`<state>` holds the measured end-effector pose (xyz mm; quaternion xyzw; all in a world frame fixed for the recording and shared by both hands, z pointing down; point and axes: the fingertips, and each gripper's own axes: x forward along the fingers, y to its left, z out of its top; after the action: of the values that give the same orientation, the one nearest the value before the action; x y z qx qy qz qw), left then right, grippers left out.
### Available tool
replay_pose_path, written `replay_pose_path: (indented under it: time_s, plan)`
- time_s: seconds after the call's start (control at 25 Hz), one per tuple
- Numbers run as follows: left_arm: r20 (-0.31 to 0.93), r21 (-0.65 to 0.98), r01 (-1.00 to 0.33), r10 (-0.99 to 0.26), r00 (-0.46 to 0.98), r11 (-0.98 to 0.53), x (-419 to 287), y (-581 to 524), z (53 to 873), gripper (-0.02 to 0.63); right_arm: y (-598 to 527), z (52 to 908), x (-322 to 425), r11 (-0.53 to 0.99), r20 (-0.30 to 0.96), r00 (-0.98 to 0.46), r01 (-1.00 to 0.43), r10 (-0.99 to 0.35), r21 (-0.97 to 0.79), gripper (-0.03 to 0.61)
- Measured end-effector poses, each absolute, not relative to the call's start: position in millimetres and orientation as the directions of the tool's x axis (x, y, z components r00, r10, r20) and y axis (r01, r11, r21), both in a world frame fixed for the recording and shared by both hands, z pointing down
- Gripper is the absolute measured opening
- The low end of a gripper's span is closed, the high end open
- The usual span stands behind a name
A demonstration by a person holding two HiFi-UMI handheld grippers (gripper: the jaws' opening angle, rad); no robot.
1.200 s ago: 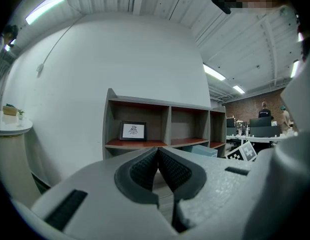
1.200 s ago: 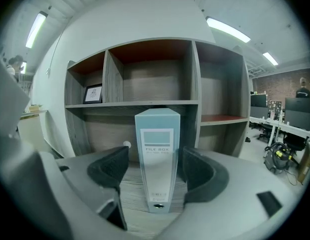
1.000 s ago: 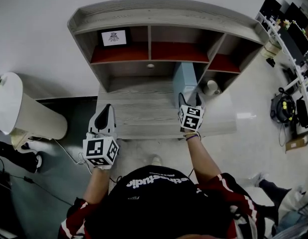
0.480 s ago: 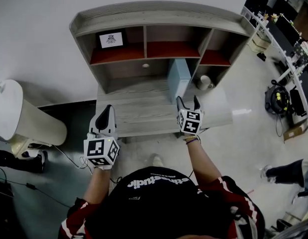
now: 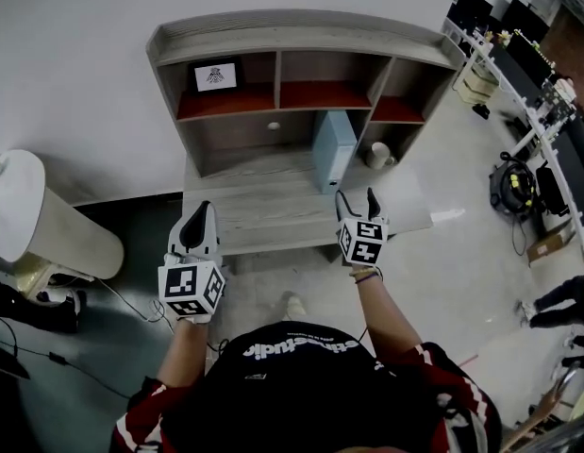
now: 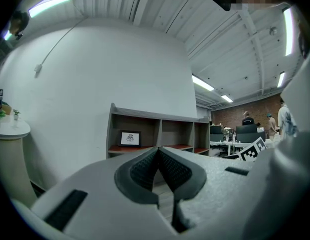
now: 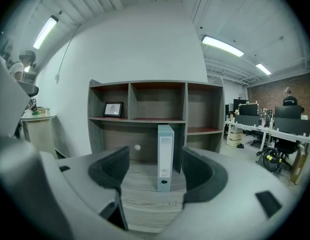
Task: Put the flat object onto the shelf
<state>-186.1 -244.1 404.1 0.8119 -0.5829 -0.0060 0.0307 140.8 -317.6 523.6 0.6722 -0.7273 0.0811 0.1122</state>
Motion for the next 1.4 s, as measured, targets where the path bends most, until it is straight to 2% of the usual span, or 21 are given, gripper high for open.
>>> replay_pose_path:
  time_s: [0.68, 1.0, 1.4]
  plan:
    - [0.0, 0.045, -0.948, -0.949, 0.315, -0.315, -236, -169, 399, 0.006, -218, 477, 85, 0.13, 0.178, -0.121, -0.991, -0.977, 0.043, 0.301]
    - [-0.018, 0.041, -0.946, -0.947, 0.322, -0.323, -248, -147, 384, 0.006, -172, 437, 55, 0.194, 0.116, -0.191, -0.981, -0.975, 0.017, 0.278]
    - [-0.029, 0.06, -0.946, -0.948, 0.318, -0.319, -229, -159, 374, 0.006, -167, 396, 72, 0.227, 0.039, -0.227, -0.974, -0.973, 0.009, 0.217]
